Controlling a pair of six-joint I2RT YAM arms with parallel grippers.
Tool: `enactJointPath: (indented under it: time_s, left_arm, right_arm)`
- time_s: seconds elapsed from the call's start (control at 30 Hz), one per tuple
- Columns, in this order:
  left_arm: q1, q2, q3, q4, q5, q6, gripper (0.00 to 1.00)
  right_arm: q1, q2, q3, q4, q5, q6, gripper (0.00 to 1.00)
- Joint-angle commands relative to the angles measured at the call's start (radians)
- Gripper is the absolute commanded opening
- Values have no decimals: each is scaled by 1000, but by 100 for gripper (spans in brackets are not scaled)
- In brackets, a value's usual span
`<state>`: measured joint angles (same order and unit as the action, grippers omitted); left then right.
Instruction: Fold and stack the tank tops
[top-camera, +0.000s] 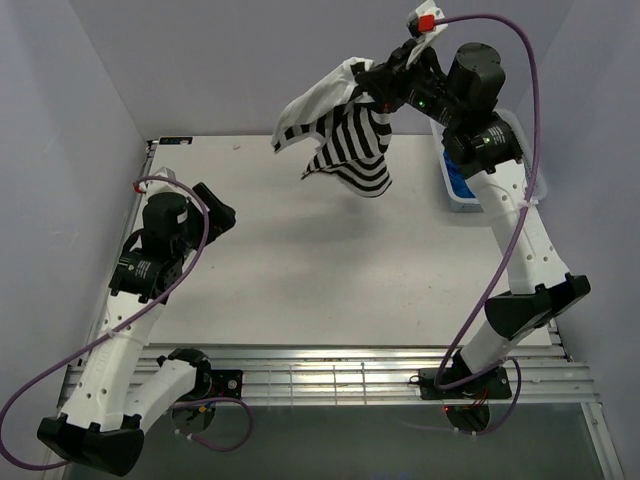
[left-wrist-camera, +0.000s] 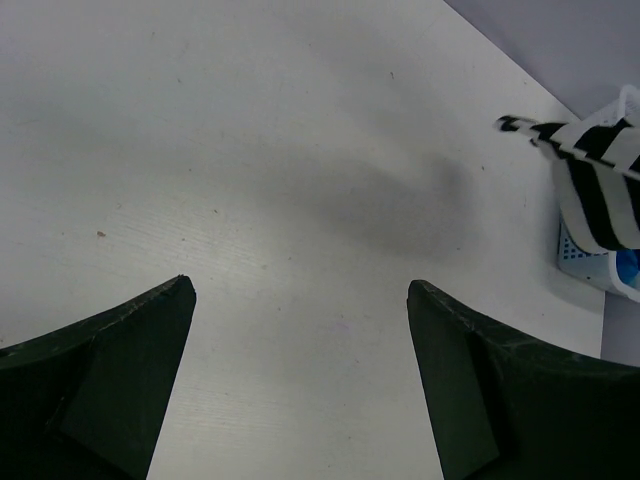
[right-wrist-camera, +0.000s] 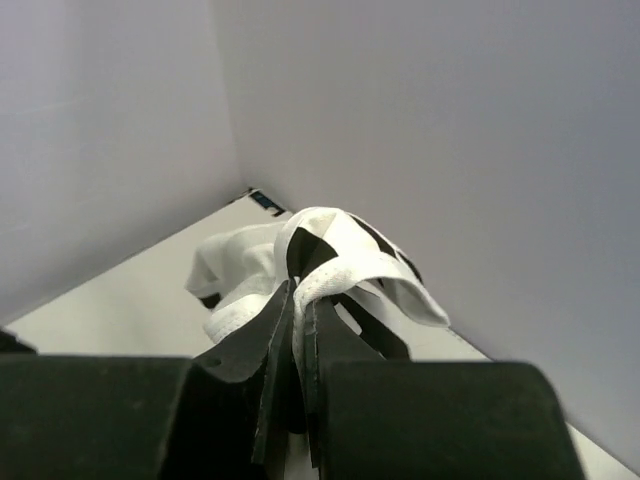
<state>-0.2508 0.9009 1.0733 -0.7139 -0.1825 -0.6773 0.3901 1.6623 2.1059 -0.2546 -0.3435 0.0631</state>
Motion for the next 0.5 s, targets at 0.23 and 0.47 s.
enactJointPath:
  time_s: [0.23,0.47]
  left_arm:
    - [2,-89,1,-93,15,-42,98]
    - [2,-117,-108,-96,219,-74,98]
  right_arm:
    - [78,-177,-521,6,-91,-19,32]
    - [78,-235,-805,-172,311,148,96]
